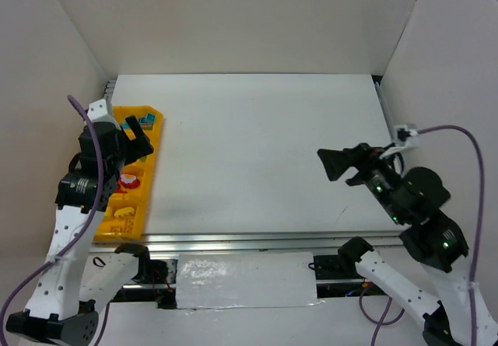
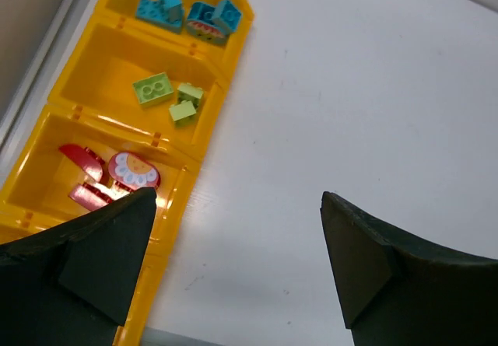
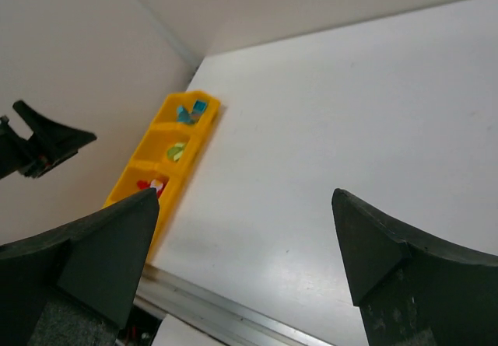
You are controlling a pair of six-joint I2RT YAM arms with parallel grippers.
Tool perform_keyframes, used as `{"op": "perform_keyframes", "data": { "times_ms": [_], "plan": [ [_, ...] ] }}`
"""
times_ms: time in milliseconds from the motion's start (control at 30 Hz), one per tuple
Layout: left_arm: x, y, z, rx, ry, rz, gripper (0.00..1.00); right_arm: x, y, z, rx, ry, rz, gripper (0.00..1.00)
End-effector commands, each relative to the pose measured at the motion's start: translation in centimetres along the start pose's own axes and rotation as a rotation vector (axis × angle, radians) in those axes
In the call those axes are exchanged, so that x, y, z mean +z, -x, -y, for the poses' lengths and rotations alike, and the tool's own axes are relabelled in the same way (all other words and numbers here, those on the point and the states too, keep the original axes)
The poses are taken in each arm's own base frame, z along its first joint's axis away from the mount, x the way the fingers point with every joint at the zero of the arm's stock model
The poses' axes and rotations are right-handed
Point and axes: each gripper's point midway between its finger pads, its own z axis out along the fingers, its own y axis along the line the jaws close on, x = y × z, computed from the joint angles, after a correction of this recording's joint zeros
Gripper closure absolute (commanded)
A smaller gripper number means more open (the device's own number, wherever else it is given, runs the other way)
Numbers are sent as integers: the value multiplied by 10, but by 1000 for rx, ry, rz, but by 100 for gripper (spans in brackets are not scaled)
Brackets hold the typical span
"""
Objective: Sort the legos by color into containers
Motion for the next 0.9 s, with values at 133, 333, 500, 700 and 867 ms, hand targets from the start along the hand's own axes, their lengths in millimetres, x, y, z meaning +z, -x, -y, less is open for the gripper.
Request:
{"op": "perform_keyframes", "data": {
  "times_ms": [133,333,500,700,867],
  "plan": [
    [-107,33,14,154,-275,149,1,-87,28,33,-65,-139,82,0],
    [-180,22,-10,178,-359,248,0,-159,46,48,-67,-167,177,0],
    [-171,-16,-24,54,-338,170,1,-203,47,55,-68,-134,241,0],
    [-193,-13,-44,-40,-319,274,0,-237,48,60,-31,-98,305,0],
    [-196,-10,-52,-73,-282,283,1,-232,39,56,-17,-65,283,0]
  ]
}}
